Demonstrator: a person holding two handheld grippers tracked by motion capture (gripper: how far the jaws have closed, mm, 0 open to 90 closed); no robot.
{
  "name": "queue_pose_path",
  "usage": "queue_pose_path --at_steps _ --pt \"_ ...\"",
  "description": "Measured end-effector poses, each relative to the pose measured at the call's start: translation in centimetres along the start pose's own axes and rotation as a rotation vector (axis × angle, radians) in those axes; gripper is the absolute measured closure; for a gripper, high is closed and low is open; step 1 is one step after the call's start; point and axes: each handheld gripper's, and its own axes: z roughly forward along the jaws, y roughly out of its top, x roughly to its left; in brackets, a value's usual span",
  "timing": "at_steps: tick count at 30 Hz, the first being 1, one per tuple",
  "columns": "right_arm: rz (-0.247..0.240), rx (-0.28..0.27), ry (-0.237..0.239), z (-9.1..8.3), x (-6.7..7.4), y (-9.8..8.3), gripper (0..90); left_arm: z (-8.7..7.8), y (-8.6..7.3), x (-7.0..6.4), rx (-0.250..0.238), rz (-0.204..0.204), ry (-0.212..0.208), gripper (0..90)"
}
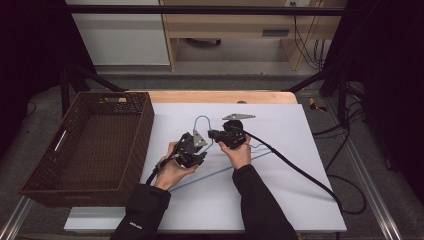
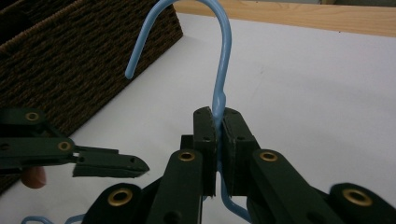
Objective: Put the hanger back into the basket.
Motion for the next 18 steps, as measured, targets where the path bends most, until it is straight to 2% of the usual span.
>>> queue_pose_path --at_steps 2,5,8,11,12,18 --pt "-0.002 -0.003 0.001 -0.1 0.1 0.0 85.9 0.5 0.0 0.0 0.028 0.011 -0.006 61.6" --pt "-0.005 -0.001 0.001 -0.1 0.1 0.0 85.9 1.2 -0.1 0.1 0.044 -0.001 -0.03 67.5" --pt "-0.011 -0.003 0.002 -0.2 0.1 0.0 85.9 1.5 0.0 0.1 0.039 -0.008 -0.053 76.1" --pt "-0.018 -0.004 0.002 -0.3 0.2 0.0 85.9 1.5 0.1 0.1 0.037 -0.009 -0.052 83.9" --pt "-0.02 -0.002 0.001 -0.3 0.2 0.0 85.9 1.5 0.1 0.1 0.028 -0.02 -0.062 85.4" --pt "-0.02 -0.007 0.001 -0.6 0.4 0.1 85.8 1.2 0.1 0.2 0.021 -0.042 -0.069 86.8"
